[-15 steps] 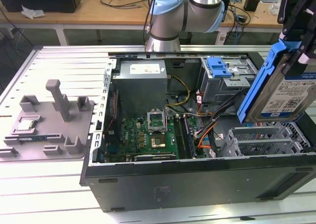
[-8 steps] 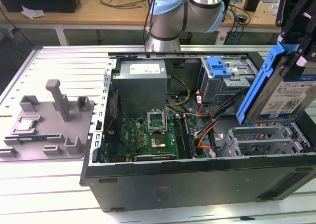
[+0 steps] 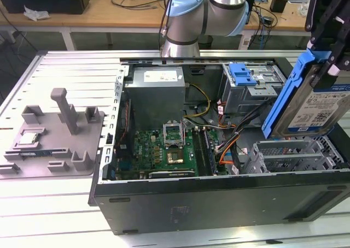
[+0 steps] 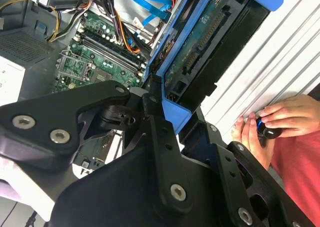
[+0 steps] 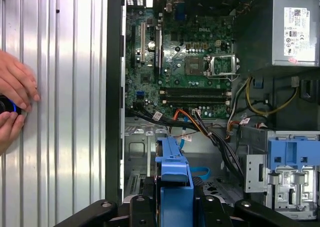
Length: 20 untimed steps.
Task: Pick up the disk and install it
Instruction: 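Insert the disk into the insertion slot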
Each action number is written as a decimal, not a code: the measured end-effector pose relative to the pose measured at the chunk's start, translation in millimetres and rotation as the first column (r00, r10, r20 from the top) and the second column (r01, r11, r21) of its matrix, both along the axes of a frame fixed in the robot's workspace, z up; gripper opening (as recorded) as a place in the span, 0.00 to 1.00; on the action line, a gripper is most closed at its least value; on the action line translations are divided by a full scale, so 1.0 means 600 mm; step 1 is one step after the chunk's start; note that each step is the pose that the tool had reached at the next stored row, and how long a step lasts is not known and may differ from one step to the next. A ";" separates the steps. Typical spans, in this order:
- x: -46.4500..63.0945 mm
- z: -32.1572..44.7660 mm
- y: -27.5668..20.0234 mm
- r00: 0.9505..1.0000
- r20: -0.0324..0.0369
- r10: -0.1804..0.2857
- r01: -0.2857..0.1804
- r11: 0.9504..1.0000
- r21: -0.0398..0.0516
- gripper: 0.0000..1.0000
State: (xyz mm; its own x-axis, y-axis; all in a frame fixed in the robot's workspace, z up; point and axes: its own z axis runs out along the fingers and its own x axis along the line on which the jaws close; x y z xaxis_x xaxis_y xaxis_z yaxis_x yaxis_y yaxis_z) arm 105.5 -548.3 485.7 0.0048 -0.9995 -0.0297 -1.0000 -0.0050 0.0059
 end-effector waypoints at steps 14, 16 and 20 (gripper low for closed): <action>0.000 -0.007 0.0000 1.000 0.000 -0.008 0.008 1.000 0.000 0.37; 0.000 -0.009 0.0000 1.000 0.000 -0.008 0.008 1.000 0.000 0.37; 0.000 -0.011 0.0000 1.000 0.000 -0.008 0.008 1.000 0.000 0.37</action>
